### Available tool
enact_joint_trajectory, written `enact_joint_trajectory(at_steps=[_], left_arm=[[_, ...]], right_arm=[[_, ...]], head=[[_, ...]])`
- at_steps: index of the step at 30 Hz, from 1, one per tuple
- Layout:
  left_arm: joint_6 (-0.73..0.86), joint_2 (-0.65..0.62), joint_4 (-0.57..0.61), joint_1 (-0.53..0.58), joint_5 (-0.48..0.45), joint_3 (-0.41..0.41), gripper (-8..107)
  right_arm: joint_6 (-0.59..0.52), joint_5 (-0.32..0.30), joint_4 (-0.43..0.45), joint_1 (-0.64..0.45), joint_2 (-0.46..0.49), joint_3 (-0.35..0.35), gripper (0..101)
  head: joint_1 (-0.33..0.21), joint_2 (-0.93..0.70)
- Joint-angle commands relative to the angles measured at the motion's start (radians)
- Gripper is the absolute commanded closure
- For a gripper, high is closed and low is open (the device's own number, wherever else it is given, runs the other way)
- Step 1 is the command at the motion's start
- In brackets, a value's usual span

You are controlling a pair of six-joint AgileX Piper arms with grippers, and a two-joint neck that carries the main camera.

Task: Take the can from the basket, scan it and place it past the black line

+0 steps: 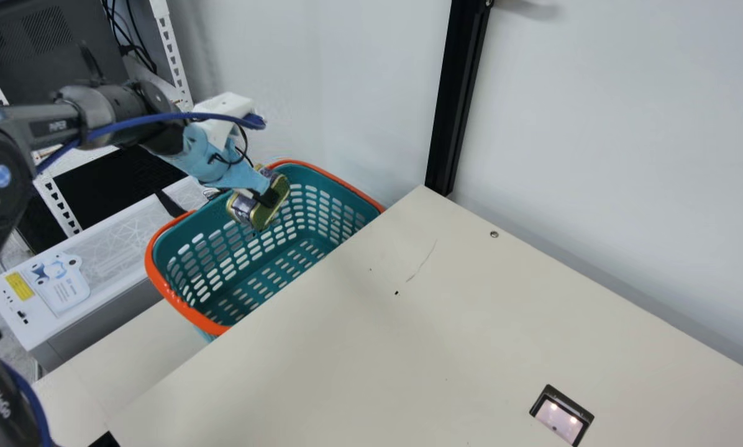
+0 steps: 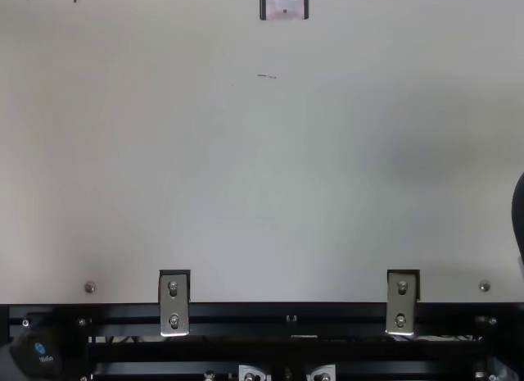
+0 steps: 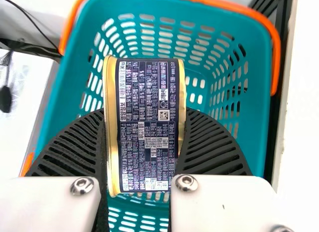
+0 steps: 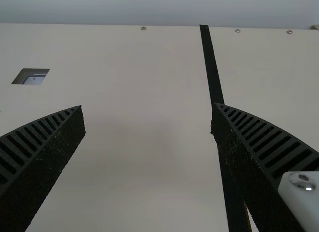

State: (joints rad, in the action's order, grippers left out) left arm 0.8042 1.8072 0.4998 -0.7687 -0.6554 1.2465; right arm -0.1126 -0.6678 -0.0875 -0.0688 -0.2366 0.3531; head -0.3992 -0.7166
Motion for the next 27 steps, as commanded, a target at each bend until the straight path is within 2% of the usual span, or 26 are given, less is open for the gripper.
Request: enact_joint_trajectory(at_steps=[1,12,27], left_arm=[[-0.019,-0.035,-0.001,-0.002,-0.027,-0.002,89],[-0.076,-0.181,0.058,-0.021,-0.228,0.017,89],[-0.108,-0.343,0.157,-0.057,-0.452,0.072,89]], right_arm=[[0.0,0.0,0.0,0.0,0.0,0.0,0],[0.0,0.0,0.0,0.0,0.0,0.0,0],[0.0,0.0,0.0,0.0,0.0,0.0,0]], head=[[-0.037,-0.017],[-0.037,-0.017],[-0.037,-0.017]])
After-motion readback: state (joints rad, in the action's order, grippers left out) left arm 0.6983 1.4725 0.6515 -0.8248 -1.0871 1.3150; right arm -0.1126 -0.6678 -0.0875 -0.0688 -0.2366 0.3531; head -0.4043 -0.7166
